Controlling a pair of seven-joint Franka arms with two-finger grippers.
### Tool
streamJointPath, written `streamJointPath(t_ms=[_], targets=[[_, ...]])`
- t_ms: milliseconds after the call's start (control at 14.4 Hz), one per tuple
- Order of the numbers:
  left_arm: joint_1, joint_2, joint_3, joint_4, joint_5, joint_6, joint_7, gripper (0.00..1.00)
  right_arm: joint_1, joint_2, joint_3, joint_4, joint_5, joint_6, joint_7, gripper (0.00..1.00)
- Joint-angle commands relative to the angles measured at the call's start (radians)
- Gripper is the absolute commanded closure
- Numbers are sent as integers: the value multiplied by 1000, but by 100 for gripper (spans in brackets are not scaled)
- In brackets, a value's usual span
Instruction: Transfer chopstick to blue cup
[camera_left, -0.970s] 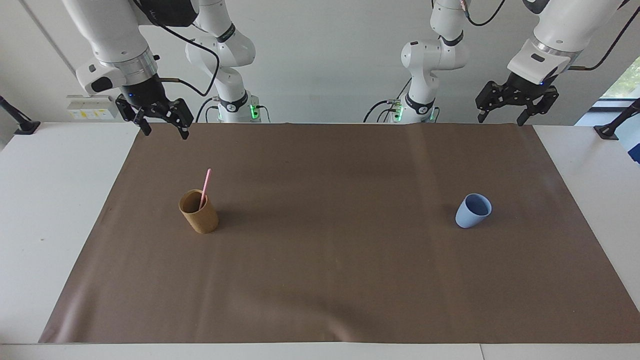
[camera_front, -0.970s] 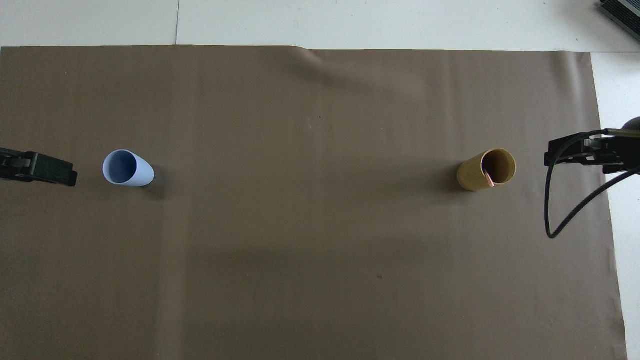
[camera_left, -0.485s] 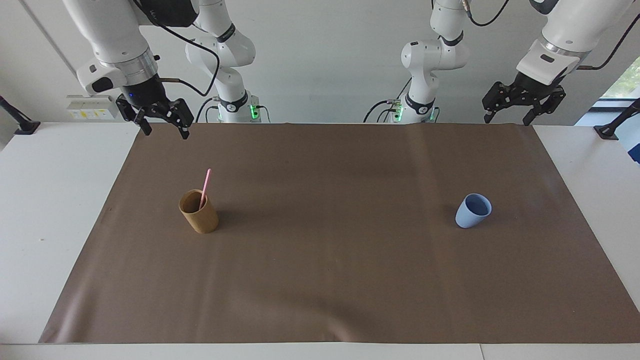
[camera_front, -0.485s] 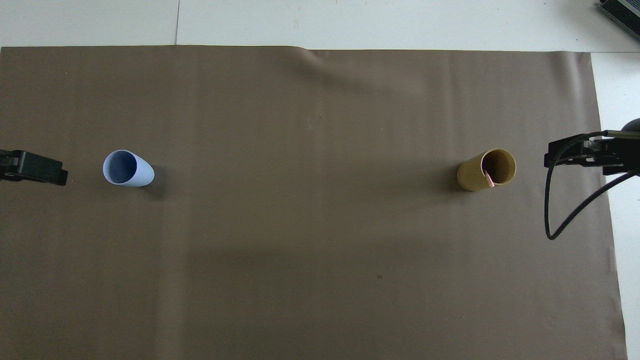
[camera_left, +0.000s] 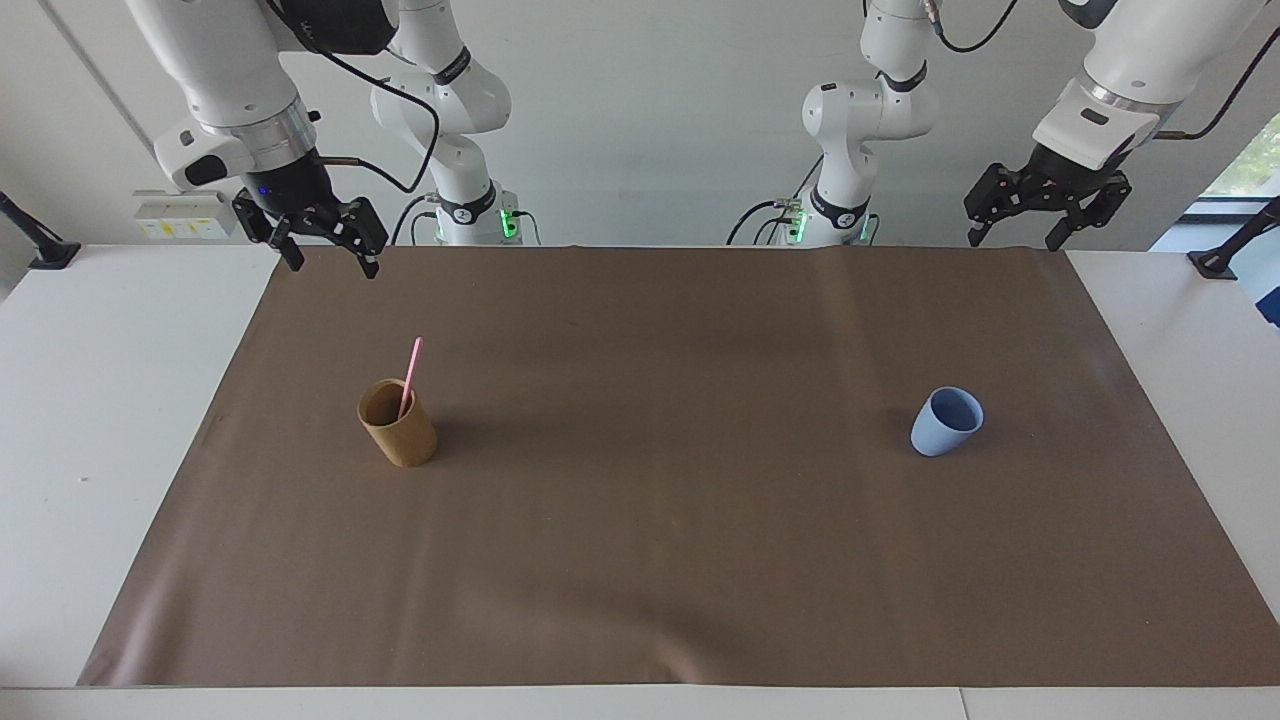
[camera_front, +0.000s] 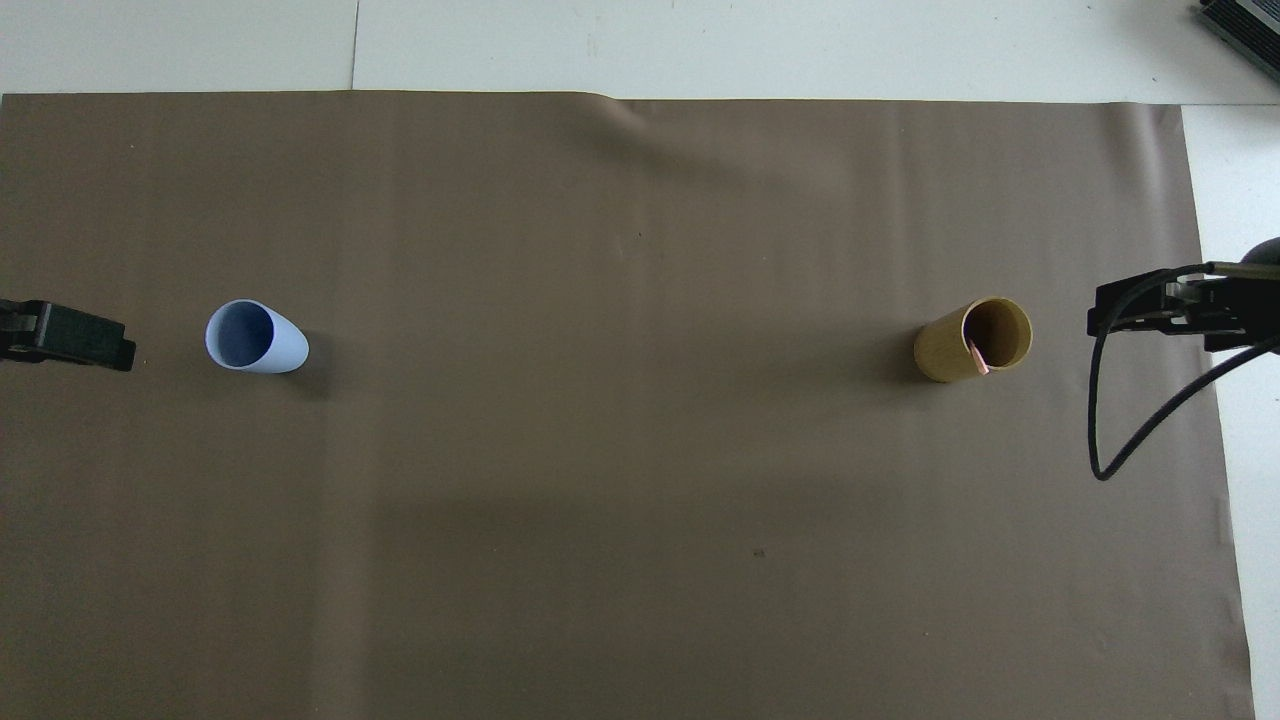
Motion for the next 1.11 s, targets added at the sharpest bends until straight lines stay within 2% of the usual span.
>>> streamJointPath(t_ms=[0,1039], targets=[[8,-24,-6,-28,12,15,-9,0,-5,-27,0,-30,20,7,-21,0],[-8,-25,-12,-25,10,6,-11,0,-5,-27,0,-30,20,7,-20,0]])
